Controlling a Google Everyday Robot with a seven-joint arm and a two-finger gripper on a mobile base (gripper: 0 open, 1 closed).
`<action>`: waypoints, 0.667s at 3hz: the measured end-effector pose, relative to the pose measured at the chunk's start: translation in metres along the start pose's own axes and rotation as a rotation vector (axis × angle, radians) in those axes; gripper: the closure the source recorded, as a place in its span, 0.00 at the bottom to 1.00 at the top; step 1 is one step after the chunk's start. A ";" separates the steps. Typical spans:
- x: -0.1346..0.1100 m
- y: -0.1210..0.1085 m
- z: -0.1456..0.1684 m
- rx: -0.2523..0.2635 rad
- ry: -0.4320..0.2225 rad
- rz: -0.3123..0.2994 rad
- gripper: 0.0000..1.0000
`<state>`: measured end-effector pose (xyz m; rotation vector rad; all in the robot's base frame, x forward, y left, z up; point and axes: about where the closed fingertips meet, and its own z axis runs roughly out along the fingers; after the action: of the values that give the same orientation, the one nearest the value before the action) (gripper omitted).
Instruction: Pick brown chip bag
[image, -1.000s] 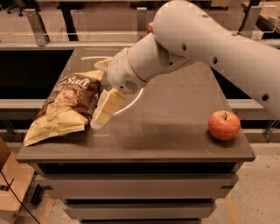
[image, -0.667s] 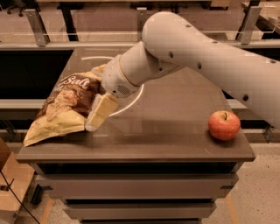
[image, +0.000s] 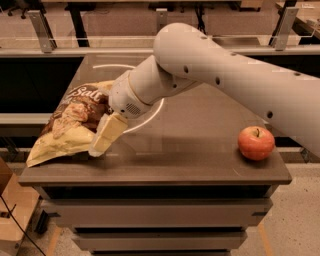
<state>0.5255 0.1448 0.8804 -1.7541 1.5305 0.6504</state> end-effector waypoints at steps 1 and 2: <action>-0.009 0.010 0.005 -0.025 -0.024 0.007 0.00; -0.015 0.015 0.010 -0.045 -0.028 0.003 0.00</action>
Offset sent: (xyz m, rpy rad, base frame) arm -0.0230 0.0247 0.0012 0.0212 0.0494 0.0580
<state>0.5089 0.1611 0.8828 -1.7688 1.5108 0.7126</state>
